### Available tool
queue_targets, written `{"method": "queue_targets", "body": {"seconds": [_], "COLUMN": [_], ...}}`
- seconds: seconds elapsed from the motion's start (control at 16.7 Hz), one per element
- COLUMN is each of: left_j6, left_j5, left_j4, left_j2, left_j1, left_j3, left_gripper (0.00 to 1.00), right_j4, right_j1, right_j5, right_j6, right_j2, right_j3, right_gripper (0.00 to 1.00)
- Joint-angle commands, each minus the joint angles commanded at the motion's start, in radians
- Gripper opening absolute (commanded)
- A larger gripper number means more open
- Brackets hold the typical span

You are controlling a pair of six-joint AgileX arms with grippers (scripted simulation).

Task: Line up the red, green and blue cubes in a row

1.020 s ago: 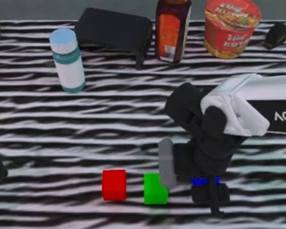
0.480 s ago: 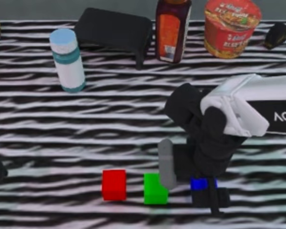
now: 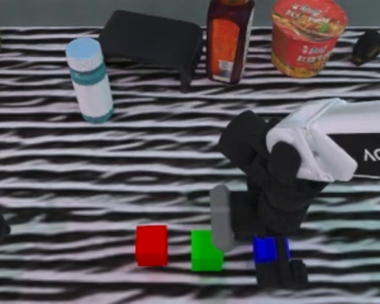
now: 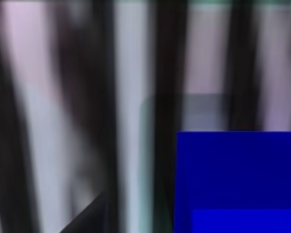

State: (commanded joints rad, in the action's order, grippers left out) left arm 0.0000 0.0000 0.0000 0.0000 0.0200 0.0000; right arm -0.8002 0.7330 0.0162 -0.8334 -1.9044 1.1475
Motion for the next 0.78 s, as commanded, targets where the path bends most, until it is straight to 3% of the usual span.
{"method": "queue_targets", "body": {"seconds": [0.24,0.78], "left_j6": [0.0,0.0], "left_j5": [0.0,0.0], "left_j4": [0.0,0.0], "left_j2": [0.0,0.0], "left_j1": [0.0,0.0], "left_j3": [0.0,0.0], "left_gripper": [1.0,1.0], "right_j4": [-0.017,-0.267], "right_j1": [0.0,0.003], "right_j5": [0.0,0.001], "right_j6": [-0.001,-0.007], "right_j2": [0.006,0.104], "right_j3": [0.014,0.164], "right_gripper": [1.0,1.0]}}
